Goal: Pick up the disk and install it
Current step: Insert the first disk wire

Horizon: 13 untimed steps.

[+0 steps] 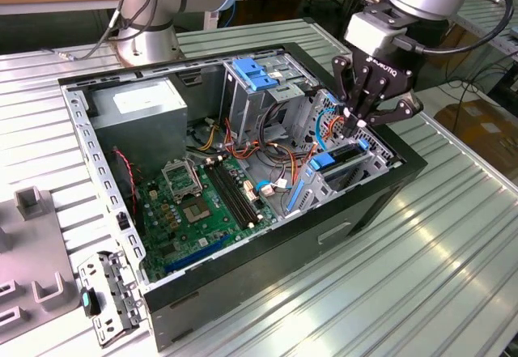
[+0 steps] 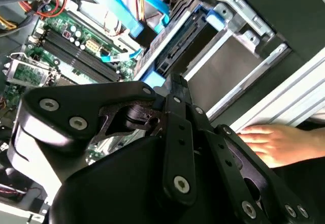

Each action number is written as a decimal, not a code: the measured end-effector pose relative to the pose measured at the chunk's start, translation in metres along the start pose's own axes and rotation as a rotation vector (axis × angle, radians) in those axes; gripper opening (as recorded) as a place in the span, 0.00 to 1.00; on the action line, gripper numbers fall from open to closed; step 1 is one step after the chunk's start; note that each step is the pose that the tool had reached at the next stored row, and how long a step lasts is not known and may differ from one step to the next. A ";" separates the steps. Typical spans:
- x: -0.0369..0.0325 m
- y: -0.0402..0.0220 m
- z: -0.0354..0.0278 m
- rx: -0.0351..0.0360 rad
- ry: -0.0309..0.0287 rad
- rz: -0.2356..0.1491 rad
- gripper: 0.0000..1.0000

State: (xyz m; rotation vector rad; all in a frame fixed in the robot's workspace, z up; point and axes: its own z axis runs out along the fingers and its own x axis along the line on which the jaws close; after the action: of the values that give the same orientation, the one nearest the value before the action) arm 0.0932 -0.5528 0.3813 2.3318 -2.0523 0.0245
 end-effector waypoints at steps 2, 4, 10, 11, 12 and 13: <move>0.0006 -0.0047 -0.0001 0.0002 0.0002 -0.009 0.11; 0.0012 -0.0092 -0.0001 0.0008 0.0004 -0.024 0.11; 0.0017 -0.0135 -0.0001 0.0056 0.0025 -0.160 0.11; 0.0017 -0.0136 -0.0002 0.0070 0.0033 -0.202 0.11; 0.0017 -0.0144 -0.0002 0.0077 0.0036 -0.220 0.11; 0.0015 -0.0155 -0.0002 0.0079 0.0037 -0.227 0.11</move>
State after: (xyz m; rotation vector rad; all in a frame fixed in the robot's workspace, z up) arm 0.1087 -0.5523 0.3813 2.5511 -1.7756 0.0305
